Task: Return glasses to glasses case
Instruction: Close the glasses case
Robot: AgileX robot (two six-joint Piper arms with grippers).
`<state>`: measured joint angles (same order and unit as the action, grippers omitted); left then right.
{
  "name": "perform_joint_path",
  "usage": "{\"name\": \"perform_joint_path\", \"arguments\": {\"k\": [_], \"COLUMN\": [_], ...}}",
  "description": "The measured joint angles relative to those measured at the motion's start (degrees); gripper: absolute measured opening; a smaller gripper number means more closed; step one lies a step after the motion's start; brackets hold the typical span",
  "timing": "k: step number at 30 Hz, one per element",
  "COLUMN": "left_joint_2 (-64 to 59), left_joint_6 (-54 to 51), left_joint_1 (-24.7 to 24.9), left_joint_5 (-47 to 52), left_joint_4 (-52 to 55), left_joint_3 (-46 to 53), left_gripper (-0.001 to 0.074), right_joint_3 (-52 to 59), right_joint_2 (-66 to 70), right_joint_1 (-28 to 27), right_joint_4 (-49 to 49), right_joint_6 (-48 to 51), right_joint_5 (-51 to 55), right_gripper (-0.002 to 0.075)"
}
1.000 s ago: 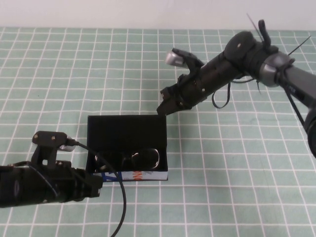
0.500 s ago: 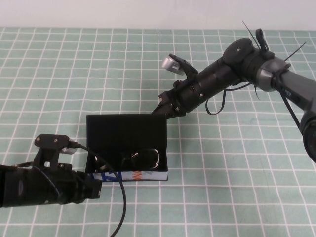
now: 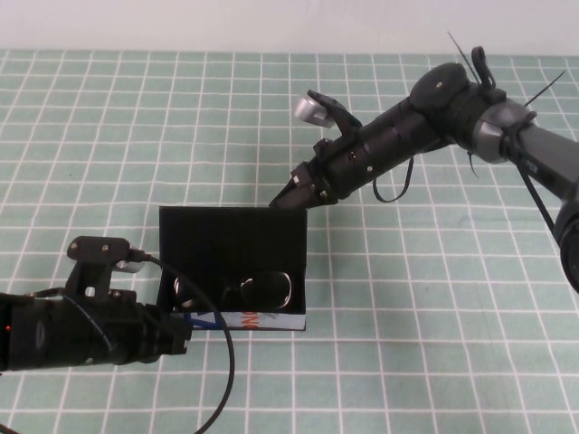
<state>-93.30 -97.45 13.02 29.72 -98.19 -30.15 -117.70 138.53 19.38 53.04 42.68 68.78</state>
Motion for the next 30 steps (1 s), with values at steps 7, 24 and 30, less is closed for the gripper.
{"name": "perform_joint_path", "arguments": {"k": [7, 24, 30], "left_joint_2": [0.00, 0.00, 0.00], "left_joint_6": [0.00, 0.00, 0.00], "left_joint_1": [0.00, 0.00, 0.00], "left_joint_5": [0.00, 0.41, 0.45], "left_joint_4": [0.00, 0.00, 0.00], "left_joint_3": [0.00, 0.00, 0.00], "left_gripper": [-0.0002, -0.0002, -0.0002], "right_joint_3": [0.00, 0.27, 5.88], "right_joint_2": [-2.69, -4.16, -8.27], "right_joint_1": [0.84, 6.12, 6.27], "right_joint_4": [-2.02, -5.20, -7.66], "right_joint_6": [-0.88, -5.38, -5.59], "right_joint_5": [0.11, 0.48, 0.48], "right_gripper": [-0.0012, -0.0012, -0.0012]}}
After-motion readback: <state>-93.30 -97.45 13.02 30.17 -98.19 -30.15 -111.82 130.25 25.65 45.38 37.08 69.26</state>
